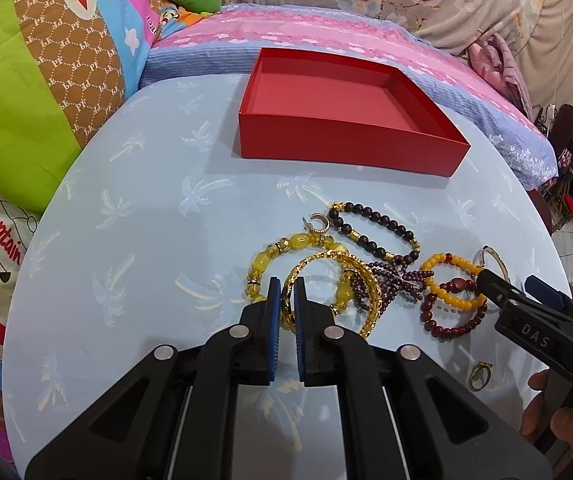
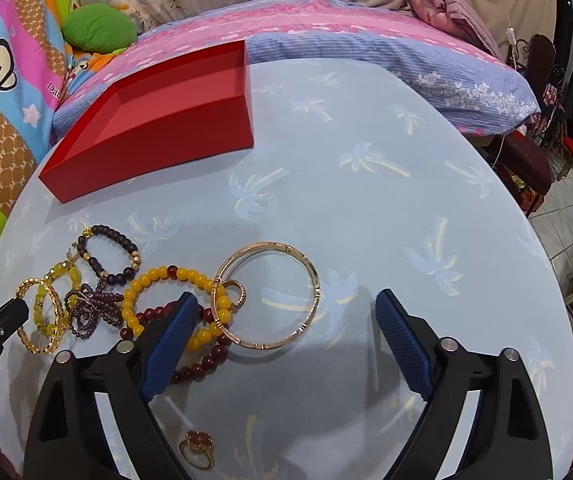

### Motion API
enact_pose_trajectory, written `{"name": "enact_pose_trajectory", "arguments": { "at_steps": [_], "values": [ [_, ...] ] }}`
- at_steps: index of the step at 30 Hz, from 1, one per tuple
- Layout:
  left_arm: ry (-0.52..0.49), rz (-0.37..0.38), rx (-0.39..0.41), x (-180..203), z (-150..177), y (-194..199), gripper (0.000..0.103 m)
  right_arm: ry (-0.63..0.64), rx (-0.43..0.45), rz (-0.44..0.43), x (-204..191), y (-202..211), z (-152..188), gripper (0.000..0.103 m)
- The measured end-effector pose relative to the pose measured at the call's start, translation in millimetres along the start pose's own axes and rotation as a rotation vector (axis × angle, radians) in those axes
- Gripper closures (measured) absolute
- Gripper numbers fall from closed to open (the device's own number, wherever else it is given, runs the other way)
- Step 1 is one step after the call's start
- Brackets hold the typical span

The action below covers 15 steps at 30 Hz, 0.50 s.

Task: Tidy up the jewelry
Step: 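Close the left tool on the gold twisted bangle and lift it, then grasp the thin gold bangle with the right tool while the left tool holds its bangle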

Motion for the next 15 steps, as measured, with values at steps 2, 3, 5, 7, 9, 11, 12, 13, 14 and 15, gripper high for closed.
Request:
{"name": "enact_pose_trajectory", "arguments": {
  "at_steps": [2,3,5,7,9,11,12,13,14,15],
  "values": [
    [0.002,0.0,-0.004,-1.0,0.1,-1.8,0.096,0.0,-0.003,-0.003,-2.0,-2.6,0.1,0.024],
    [0.002,-0.002,-0.006,-1.4,0.4,-2.4,0.096,-0.002,0.002,-0.007,-2.3,-2.1,-0.2,0.029],
    [0.006,-0.003,-0.009,-2.1,0.8,-4.0,0.096,0.002,0.008,-0.023,-4.9,-0.6,-0.7,0.035],
    [0.007,-0.003,-0.012,-2.7,1.5,-4.8,0.096,0.008,0.013,-0.038,-8.0,0.9,-1.1,0.042],
    [0.008,-0.001,-0.013,-3.0,1.6,-4.6,0.096,0.01,0.015,-0.053,-10.6,1.9,-0.9,0.049],
    [0.007,-0.001,-0.012,-2.9,1.6,-3.8,0.096,0.01,0.017,-0.055,-11.5,2.6,-0.8,0.049],
    [0.008,0.0,-0.011,-2.9,2.0,-3.6,0.096,0.01,0.017,-0.057,-11.3,2.7,-0.5,0.049],
    [0.009,0.0,-0.011,-3.1,2.5,-3.0,0.096,0.009,0.015,-0.061,-10.9,3.0,-0.3,0.049],
    [0.01,0.0,-0.01,-3.2,3.0,-2.2,0.096,0.009,0.013,-0.063,-10.6,3.4,0.3,0.049],
    [0.01,-0.001,-0.009,-3.1,3.3,-1.3,0.096,0.009,0.012,-0.064,-10.5,4.0,0.7,0.049]
  ]
}}
Point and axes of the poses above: each gripper's, at about its wrist camera, not at the fingertips, and y roughly against the way its jaws point, x to its right, z to its underside, the point moved 7 cm from there along -y, roughly the way its jaws point, and after that the axes turned 14 degrees about z, right-handed, at the moved point
